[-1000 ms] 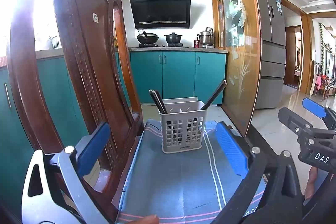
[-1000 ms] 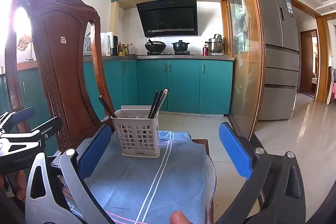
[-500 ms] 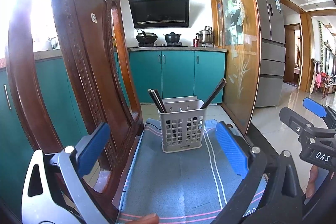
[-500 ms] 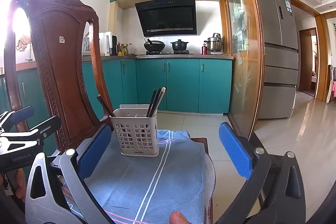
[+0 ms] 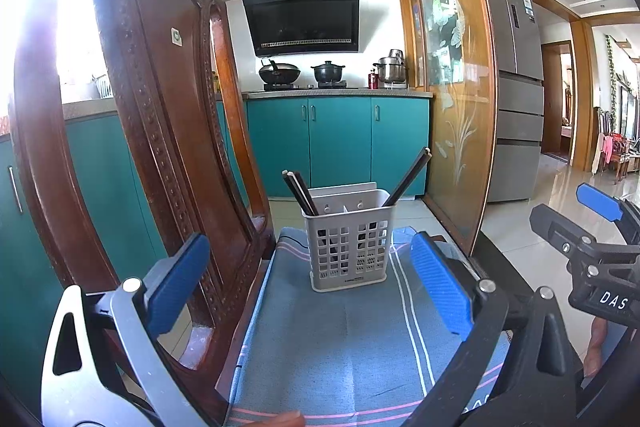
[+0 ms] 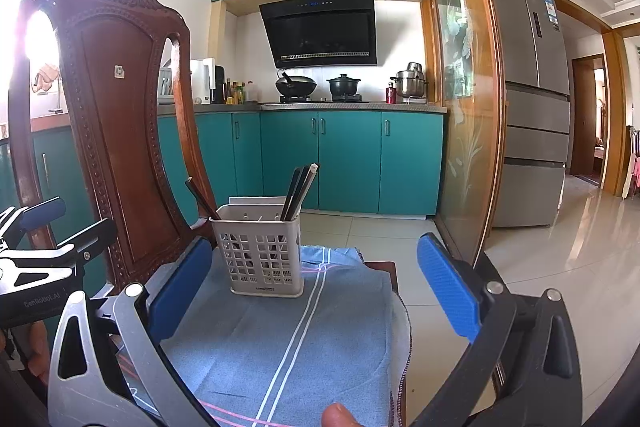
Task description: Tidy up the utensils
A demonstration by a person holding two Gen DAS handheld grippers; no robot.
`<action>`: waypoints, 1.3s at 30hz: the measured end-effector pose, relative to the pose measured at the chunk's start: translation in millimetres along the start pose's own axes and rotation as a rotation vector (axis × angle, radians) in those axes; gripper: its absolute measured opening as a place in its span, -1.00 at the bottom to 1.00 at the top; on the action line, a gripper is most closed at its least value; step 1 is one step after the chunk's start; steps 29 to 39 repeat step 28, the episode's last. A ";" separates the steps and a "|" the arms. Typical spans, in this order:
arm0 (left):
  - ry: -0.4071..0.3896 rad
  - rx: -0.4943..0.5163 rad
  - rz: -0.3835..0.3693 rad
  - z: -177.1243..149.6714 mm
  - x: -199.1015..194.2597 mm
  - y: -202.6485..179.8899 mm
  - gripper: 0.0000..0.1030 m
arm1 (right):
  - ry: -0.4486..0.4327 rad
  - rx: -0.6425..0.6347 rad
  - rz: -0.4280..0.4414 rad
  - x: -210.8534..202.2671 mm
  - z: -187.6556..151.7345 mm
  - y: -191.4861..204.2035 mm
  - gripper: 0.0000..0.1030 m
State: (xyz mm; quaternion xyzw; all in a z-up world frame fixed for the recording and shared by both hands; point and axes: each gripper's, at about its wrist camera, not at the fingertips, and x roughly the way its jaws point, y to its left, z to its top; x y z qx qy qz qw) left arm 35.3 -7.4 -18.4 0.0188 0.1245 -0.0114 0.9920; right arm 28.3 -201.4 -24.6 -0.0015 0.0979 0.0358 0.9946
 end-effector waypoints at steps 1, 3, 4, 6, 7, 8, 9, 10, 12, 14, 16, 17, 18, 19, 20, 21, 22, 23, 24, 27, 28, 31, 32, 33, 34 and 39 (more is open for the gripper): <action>-0.001 0.002 0.000 0.0 0.1 -0.1 0.94 | 0.000 0.000 0.000 -0.1 -0.1 0.0 0.94; -0.001 0.003 0.001 -0.1 -0.2 -0.4 0.94 | 0.000 0.000 0.001 -0.3 0.1 -0.2 0.94; 0.000 0.003 0.001 0.1 -0.1 -0.4 0.94 | 0.000 -0.001 0.000 -0.4 0.1 -0.1 0.94; 0.003 0.001 -0.002 -0.3 0.9 -0.6 0.94 | 0.002 -0.004 -0.002 0.3 -0.8 0.5 0.94; 0.004 -0.002 -0.006 -0.5 1.1 0.1 0.94 | 0.002 -0.005 -0.004 0.8 -1.1 0.7 0.94; 0.005 -0.003 -0.009 -0.4 1.9 1.0 0.94 | 0.003 -0.006 -0.005 1.3 -1.5 0.4 0.94; 0.007 -0.005 -0.012 -0.3 2.1 1.7 0.94 | 0.005 -0.006 -0.005 1.4 -2.0 0.0 0.94; 0.008 -0.004 -0.014 -1.1 2.6 2.0 0.94 | 0.007 -0.007 -0.005 1.4 -2.3 -0.7 0.94; 0.011 0.004 -0.015 -1.1 3.3 1.8 0.94 | 0.009 -0.009 -0.006 2.1 -3.8 -0.8 0.94; 0.007 0.020 -0.009 -0.6 2.9 1.1 0.94 | 0.012 -0.013 -0.006 3.0 -4.6 -0.5 0.94; -0.004 0.040 0.006 -1.3 1.1 -0.5 0.94 | 0.016 -0.020 -0.005 2.8 -5.8 -0.2 0.94; -0.015 0.051 0.017 -2.0 -0.8 -1.2 0.94 | 0.016 -0.024 -0.007 3.1 -6.0 0.5 0.94; -0.024 0.065 0.029 -2.8 -2.3 -2.0 0.94 | 0.017 -0.030 -0.010 3.1 -6.6 0.9 0.94; -0.028 0.075 0.033 -3.8 -3.0 -2.7 0.94 | 0.018 -0.035 -0.012 3.0 -7.5 1.0 0.94; -0.030 0.084 0.036 -4.5 -3.7 -3.8 0.94 | 0.021 -0.039 -0.015 3.4 -8.5 0.8 0.94; -0.029 0.094 0.037 -5.1 -4.3 -5.1 0.94 | 0.028 -0.043 -0.020 4.2 -10.2 0.6 0.94; -0.024 0.097 0.028 -4.9 -4.6 -5.8 0.94 | 0.034 -0.045 -0.024 5.5 -11.9 0.5 0.94; -0.020 0.096 0.016 -4.3 -4.5 -5.8 0.94 | 0.045 -0.048 -0.029 7.5 -13.7 0.5 0.94; -0.010 0.088 0.003 -3.4 -3.5 -5.6 0.94 | 0.073 -0.052 -0.036 13.4 -17.5 -0.2 0.94; 0.020 0.052 -0.030 -4.9 4.9 -3.3 0.94 | 0.244 -0.042 -0.036 49.0 -36.8 -5.0 0.94; 0.038 0.040 -0.040 -7.8 12.0 -1.9 0.94 | 0.353 -0.036 -0.036 73.4 -47.1 -6.8 0.94; 0.038 0.040 -0.040 -7.8 12.0 -1.9 0.94 | 0.353 -0.036 -0.036 73.4 -47.1 -6.8 0.94; 0.038 0.040 -0.040 -7.8 12.0 -1.9 0.94 | 0.353 -0.036 -0.036 73.4 -47.1 -6.8 0.94; 0.038 0.040 -0.040 -7.8 12.0 -1.9 0.94 | 0.353 -0.036 -0.036 73.4 -47.1 -6.8 0.94; 0.038 0.040 -0.040 -7.8 12.0 -1.9 0.94 | 0.353 -0.036 -0.036 73.4 -47.1 -6.8 0.94; 0.038 0.040 -0.040 -7.8 12.0 -1.9 0.94 | 0.353 -0.036 -0.036 73.4 -47.1 -6.8 0.94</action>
